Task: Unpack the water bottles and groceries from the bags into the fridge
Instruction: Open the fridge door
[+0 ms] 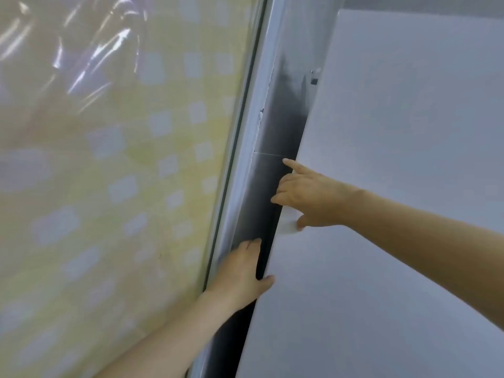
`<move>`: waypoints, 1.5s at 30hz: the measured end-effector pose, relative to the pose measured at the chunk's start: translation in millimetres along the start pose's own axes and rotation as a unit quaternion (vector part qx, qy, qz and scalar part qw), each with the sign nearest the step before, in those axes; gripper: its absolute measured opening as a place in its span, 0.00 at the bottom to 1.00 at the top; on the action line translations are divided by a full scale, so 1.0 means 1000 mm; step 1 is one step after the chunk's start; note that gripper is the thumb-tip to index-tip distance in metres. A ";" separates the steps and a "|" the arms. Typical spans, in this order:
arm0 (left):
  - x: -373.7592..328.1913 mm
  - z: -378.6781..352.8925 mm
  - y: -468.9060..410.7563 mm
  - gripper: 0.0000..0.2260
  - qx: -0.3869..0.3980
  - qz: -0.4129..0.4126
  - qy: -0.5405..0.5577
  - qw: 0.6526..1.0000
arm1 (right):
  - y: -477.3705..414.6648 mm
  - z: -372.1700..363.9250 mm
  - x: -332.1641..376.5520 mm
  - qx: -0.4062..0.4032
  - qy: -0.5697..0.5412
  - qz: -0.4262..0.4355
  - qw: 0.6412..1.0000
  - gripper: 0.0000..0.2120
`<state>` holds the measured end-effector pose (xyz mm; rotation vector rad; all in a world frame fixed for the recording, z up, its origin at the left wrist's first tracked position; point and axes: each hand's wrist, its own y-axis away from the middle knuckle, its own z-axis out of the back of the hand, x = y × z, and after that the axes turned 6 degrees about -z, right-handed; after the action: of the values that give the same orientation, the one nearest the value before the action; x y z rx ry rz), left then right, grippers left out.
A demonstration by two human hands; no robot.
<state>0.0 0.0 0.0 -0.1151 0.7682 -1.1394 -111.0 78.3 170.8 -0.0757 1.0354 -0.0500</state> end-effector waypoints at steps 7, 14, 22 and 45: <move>0.001 -0.015 -0.010 0.27 0.013 -0.002 0.057 0.998 | -0.003 -0.002 0.001 0.000 0.006 -0.004 1.000 0.25; 0.002 -0.026 -0.010 0.20 -0.007 -0.012 0.086 0.996 | -0.002 -0.001 0.005 0.003 0.013 -0.015 1.000 0.22; 0.004 -0.030 -0.012 0.16 -0.029 -0.019 0.088 0.996 | -0.002 -0.002 0.015 0.004 0.036 -0.051 0.998 0.15; -0.040 -0.010 0.088 0.16 -0.088 -0.006 0.066 0.994 | 0.075 0.059 0.058 -0.110 -0.013 -0.049 0.993 0.12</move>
<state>54.5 75.5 -28.1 -0.1943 0.9871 -1.0978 -29.9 150.7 144.7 -0.3279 1.0083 -0.0240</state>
